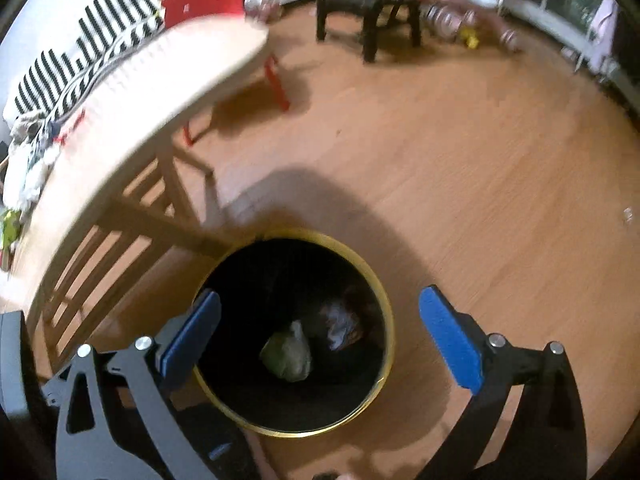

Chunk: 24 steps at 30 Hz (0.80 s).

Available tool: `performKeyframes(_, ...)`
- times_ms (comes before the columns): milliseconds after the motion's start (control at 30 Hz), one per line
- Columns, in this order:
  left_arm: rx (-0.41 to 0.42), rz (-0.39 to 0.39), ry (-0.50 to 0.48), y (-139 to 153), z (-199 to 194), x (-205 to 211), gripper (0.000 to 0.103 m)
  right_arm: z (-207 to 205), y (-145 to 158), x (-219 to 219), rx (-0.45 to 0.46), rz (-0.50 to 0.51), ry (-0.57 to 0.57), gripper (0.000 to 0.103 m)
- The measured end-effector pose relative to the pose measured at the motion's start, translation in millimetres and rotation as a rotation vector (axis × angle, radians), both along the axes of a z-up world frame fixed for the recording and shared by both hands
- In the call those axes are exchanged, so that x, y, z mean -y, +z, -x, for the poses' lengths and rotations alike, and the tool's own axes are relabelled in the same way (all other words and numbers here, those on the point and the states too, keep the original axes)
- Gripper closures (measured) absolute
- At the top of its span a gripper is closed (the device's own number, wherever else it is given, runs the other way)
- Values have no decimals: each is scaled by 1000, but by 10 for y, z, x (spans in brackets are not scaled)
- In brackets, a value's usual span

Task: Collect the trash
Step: 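Carry both items over the bin and open both grippers to drop them, then return to the table, reaching the left gripper to the purple toy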

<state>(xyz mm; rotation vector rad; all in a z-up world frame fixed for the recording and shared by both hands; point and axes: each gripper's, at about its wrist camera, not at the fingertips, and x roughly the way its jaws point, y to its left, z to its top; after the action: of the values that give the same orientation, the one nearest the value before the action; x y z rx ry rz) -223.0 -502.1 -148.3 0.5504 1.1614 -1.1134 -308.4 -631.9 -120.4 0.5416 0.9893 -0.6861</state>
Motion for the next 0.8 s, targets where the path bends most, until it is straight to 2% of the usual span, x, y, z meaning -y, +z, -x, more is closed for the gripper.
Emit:
performKeyframes(133, 147, 96, 111, 672, -248, -352, 6, -31, 317, -37, 20, 170, 13, 7)
performKeyframes(200, 185, 149, 203, 1038, -495, -669, 6, -124, 412, -76, 49, 188, 31, 7)
performKeyframes(267, 210, 173, 317, 1285, -800, -1027, 6, -311, 501, -164, 81, 193, 75, 7)
performKeyframes(300, 220, 175, 359, 1338, -916, -1151, 6, -422, 539, -227, 95, 193, 103, 7)
performKeyframes(333, 243, 170, 442, 1406, -1133, -1388, 6, -542, 570, -296, 107, 192, 133, 7)
performKeyframes(433, 288, 114, 660, 1432, -1663, -2007, 6, -1044, 641, -601, 140, 176, 254, 7)
performKeyframes(533, 273, 81, 833, 1360, -2036, -2534, 6, -1460, 698, -879, 155, 170, 350, 7)
performKeyframes(667, 256, 49, 970, 1243, -2334, -2934, 6, -1958, 774, -1246, 158, 171, 456, 7)
performKeyframes(800, 231, 13, 998, 1054, -2656, -3067, 6, -2378, 818, -1533, 151, 188, 538, 7)
